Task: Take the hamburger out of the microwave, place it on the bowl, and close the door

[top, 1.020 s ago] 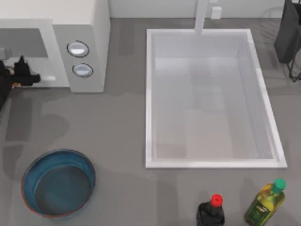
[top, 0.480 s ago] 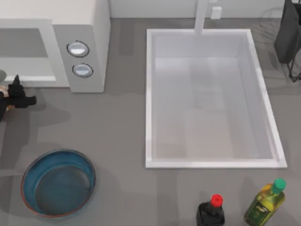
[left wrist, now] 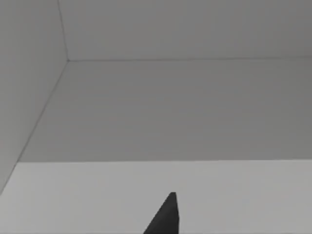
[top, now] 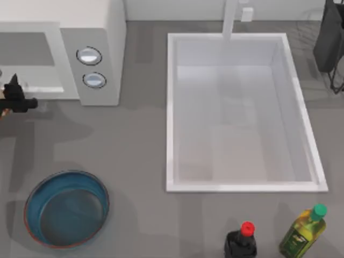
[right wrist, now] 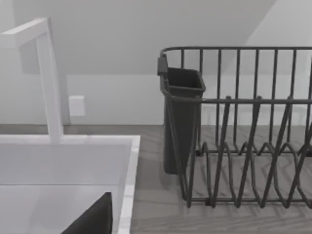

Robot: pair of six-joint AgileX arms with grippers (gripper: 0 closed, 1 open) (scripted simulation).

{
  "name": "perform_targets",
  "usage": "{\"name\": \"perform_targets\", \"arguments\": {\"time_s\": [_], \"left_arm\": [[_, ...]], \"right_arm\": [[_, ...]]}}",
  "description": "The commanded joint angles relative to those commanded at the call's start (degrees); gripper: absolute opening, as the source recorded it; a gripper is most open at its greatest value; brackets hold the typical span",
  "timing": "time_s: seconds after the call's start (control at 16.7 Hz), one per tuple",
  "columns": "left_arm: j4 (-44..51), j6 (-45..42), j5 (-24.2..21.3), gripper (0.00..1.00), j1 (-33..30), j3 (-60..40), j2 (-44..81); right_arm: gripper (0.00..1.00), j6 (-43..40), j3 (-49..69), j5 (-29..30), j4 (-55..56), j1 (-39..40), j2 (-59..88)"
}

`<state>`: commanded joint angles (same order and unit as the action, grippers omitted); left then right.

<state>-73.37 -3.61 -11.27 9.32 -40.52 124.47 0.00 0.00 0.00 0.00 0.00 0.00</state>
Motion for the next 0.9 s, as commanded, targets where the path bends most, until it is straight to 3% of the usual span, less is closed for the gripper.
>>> {"name": "perform_targets", "arguments": {"time_s": [0.54, 0.9], "left_arm": [[17.37, -0.10, 0.20, 0.00, 0.06, 0.07, -16.70], [18.56, -0.22, 0.25, 0.00, 0.03, 0.09, -17.73]], "right_arm": [[1.00, 0.00, 0.00, 0.00, 0.00, 0.00, 0.00], [1.00, 0.00, 0.00, 0.00, 0.00, 0.00, 0.00]]}}
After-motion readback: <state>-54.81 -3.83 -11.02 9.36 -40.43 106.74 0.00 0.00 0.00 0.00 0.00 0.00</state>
